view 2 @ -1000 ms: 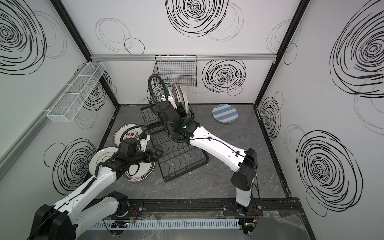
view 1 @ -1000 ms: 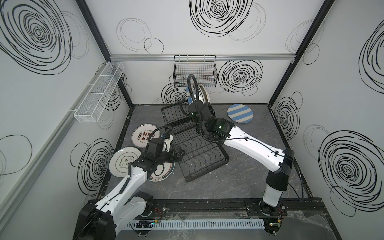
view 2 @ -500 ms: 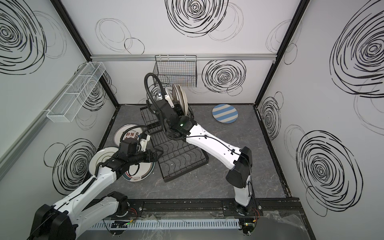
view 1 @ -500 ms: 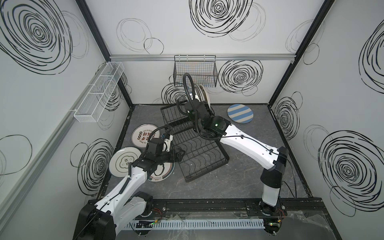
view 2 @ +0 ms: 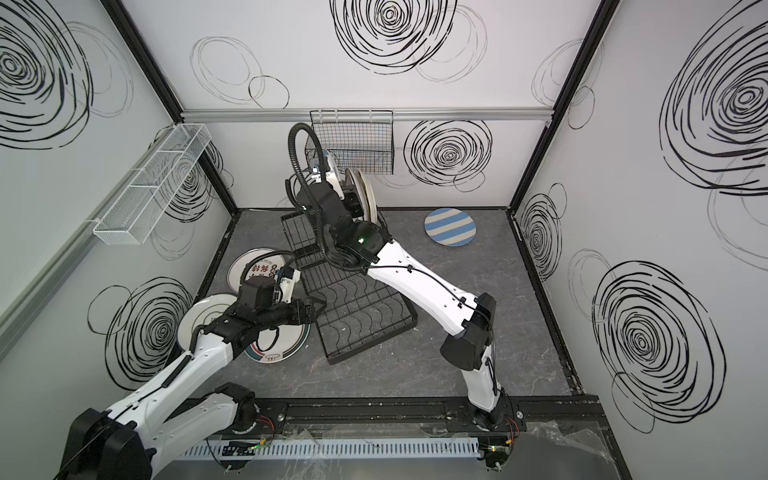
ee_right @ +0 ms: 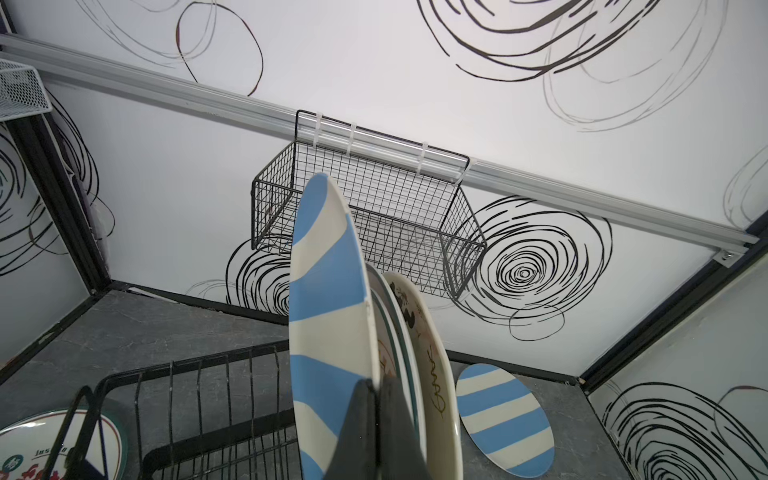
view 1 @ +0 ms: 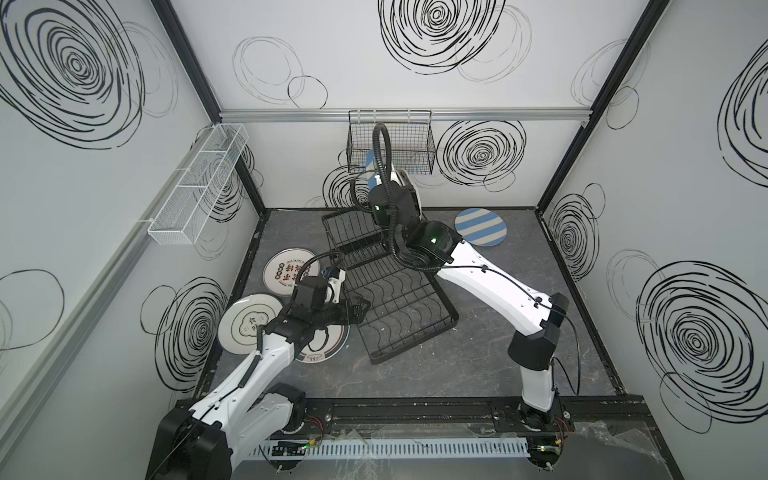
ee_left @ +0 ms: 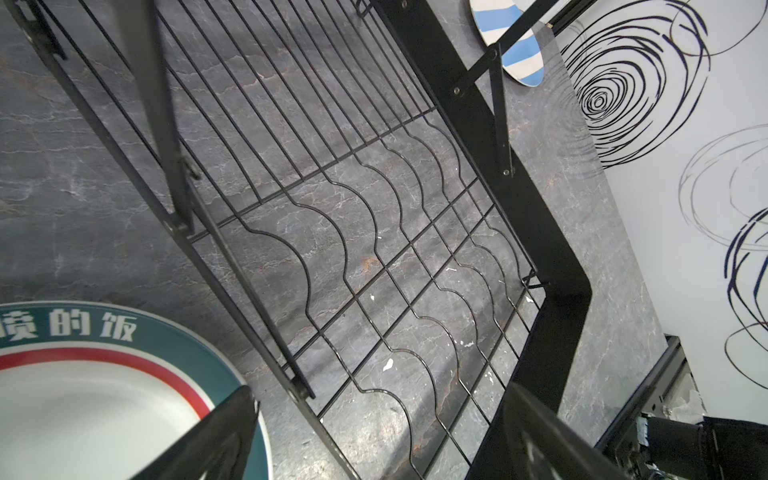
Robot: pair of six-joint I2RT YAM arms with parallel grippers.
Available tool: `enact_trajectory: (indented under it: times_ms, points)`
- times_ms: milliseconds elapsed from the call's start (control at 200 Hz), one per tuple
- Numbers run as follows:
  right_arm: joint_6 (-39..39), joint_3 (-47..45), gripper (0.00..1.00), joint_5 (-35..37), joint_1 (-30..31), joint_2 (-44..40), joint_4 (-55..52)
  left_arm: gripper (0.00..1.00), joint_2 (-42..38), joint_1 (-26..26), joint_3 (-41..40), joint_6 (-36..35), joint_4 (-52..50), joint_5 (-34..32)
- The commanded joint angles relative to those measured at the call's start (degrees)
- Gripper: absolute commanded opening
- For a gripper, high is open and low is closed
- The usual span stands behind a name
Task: Load plates into a dish rack
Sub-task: Place the plate on the dish rack.
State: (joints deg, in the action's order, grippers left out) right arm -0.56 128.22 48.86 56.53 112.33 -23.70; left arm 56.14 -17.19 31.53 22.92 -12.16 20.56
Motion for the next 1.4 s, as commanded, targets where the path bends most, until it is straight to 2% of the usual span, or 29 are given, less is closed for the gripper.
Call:
enact_trajectory:
  times_ms: [0,285,770,1396]
  points:
    - [1.6,0.57,0.0,2.6,0.51,-1.64,-1.16,0.96,-0.33,-0.14,0.83,-0.42,0.65,-0.17]
    - [3.6,-4.94,0.0,4.29,-0.02,-4.41,-0.69,0.96,-0.29,-0.1,0.82,-0.35,0.56,-0.17]
    - [3.77,-6.08,0.0,6.33,0.05,-7.63,-0.22,0.96,0.07,-0.17,0.84,-0.36,0.83,0.18]
    - [9.34,-9.21,0.0,3.22,-0.43,-7.63,-2.96,0.96,-0.07,-0.39,0.74,-0.33,0.74,0.19]
